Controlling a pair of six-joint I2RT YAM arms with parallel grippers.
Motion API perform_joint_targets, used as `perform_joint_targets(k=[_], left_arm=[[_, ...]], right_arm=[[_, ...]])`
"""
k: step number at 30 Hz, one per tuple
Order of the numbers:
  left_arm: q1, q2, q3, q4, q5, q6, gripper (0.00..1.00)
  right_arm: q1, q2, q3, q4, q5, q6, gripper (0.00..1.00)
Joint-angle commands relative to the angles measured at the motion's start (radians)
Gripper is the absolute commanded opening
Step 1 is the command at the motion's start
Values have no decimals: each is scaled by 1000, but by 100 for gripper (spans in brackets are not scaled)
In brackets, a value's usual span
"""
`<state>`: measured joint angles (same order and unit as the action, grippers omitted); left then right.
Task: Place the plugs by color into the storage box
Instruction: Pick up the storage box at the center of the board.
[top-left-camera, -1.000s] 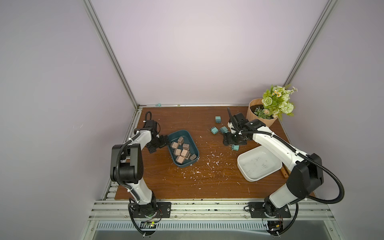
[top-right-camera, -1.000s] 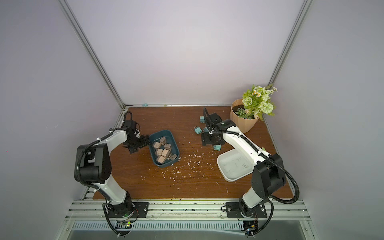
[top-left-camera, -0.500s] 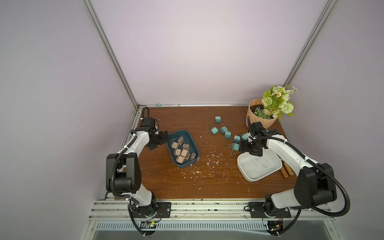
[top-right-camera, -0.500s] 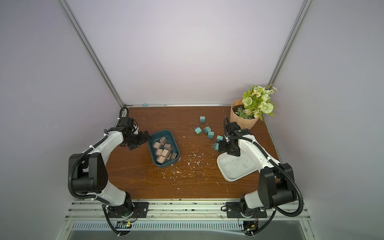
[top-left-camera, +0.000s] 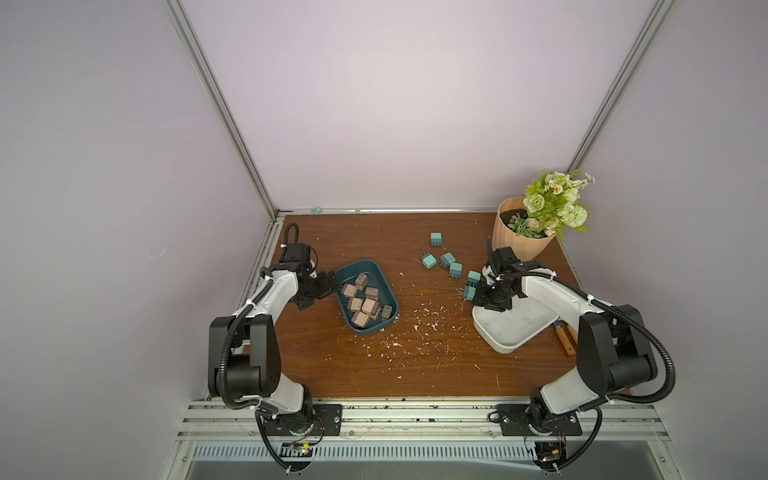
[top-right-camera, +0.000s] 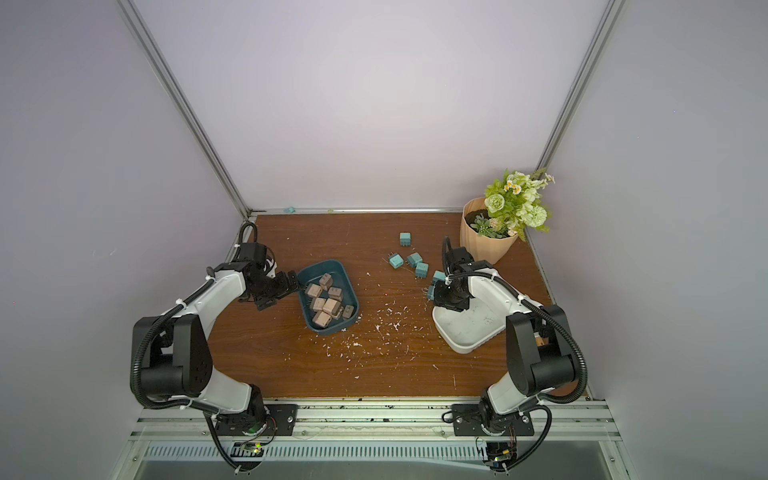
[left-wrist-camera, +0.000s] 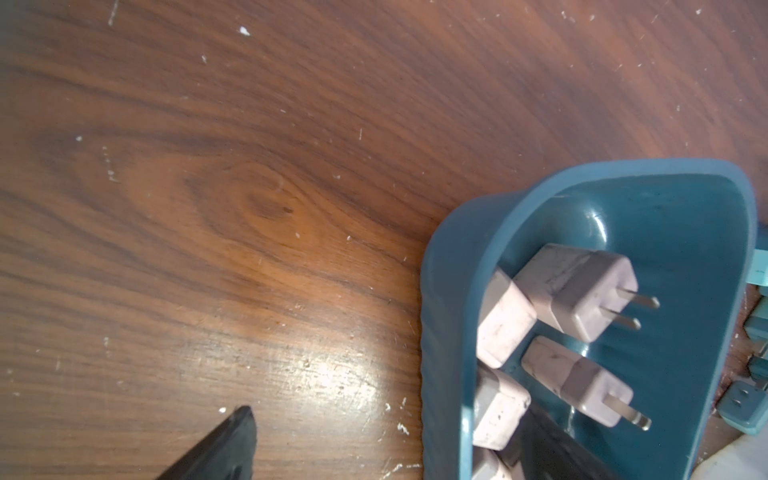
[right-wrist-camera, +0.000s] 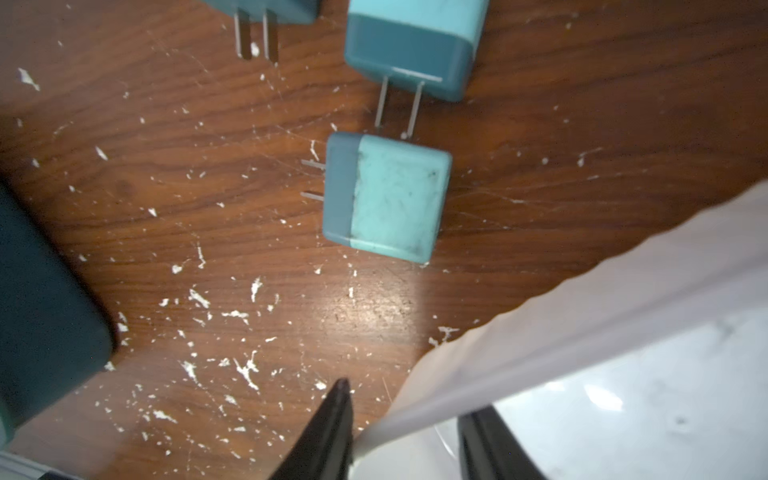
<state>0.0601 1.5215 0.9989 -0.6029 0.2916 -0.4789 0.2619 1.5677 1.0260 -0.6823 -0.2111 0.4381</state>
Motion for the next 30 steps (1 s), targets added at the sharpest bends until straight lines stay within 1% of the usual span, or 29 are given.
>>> perform_joint_targets(k=[1,7,12,14,17,21,25,28,30], left_arm=[[-3,-27,-20,-17,-6,-12,99],[-3,-30,-37,-12,-6,-7,99],[-3,-17,-32,-3,0,-1,99],[-3,-9,-28,1,3,1,99],[-6,3,-20,6,6,1,99],[-11,10,-6,7,7,-1,99],[-16,7,-2,9,5,-4,99],[-18,6,-2,8,3,-4,99],[-17,3,-4,9,5,-4,99]], right_arm=[[0,-2,-24,-5,22,2,34],[3,-73,-67,-53,33,10,22],[3,-194,-101,-114,74,26,10],[3,-247,-97,-128,71,27,9],[4,-308,-83,-135,26,18,8],[23,-340,-36,-155,15,21,4],[100,-318,72,-175,45,6,4],[197,-265,168,-181,103,-9,5],[269,-205,233,-191,131,-18,5]])
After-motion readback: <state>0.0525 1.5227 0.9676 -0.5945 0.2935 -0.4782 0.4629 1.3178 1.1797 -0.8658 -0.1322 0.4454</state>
